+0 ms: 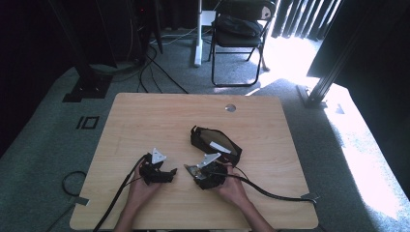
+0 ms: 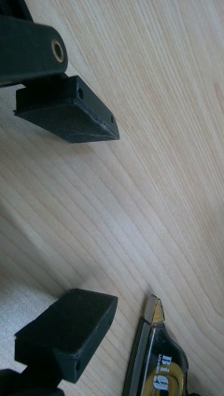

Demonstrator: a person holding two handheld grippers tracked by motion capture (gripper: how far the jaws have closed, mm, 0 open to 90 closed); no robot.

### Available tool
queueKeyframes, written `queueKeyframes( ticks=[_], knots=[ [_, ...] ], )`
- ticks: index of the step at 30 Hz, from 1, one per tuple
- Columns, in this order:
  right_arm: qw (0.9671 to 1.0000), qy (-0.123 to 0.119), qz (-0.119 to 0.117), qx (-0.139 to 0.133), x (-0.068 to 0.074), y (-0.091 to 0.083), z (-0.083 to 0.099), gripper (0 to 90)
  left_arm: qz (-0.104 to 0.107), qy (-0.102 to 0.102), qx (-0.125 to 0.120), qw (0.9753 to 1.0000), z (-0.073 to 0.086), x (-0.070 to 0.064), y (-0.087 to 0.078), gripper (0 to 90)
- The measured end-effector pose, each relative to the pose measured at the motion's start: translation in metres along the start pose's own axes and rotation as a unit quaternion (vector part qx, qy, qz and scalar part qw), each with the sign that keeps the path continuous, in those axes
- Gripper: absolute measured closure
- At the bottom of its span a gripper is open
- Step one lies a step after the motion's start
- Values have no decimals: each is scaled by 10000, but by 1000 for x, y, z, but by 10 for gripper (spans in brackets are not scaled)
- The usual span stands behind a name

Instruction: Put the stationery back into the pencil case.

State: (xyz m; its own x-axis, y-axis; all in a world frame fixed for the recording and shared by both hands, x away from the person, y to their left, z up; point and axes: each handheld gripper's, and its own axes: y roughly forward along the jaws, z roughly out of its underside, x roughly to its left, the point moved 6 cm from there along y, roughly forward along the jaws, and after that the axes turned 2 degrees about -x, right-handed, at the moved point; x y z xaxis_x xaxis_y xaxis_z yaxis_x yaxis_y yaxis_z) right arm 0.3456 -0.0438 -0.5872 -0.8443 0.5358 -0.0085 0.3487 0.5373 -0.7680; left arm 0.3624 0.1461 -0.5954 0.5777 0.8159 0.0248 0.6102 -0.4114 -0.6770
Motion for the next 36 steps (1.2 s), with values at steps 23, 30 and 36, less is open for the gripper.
queueKeyframes(
  ticks=[23,30,36],
  knots=[
    [9991,-112,170,-379,-1,-22,-11,413,8,7,-11,10000,0,0,0,182],
    [9986,-140,205,-466,-1,-30,-14,412,2,0,-19,10000,0,0,1,178],
    [9981,-160,236,-539,-2,-37,-17,412,4,-6,-22,10000,0,0,1,168]
  ],
)
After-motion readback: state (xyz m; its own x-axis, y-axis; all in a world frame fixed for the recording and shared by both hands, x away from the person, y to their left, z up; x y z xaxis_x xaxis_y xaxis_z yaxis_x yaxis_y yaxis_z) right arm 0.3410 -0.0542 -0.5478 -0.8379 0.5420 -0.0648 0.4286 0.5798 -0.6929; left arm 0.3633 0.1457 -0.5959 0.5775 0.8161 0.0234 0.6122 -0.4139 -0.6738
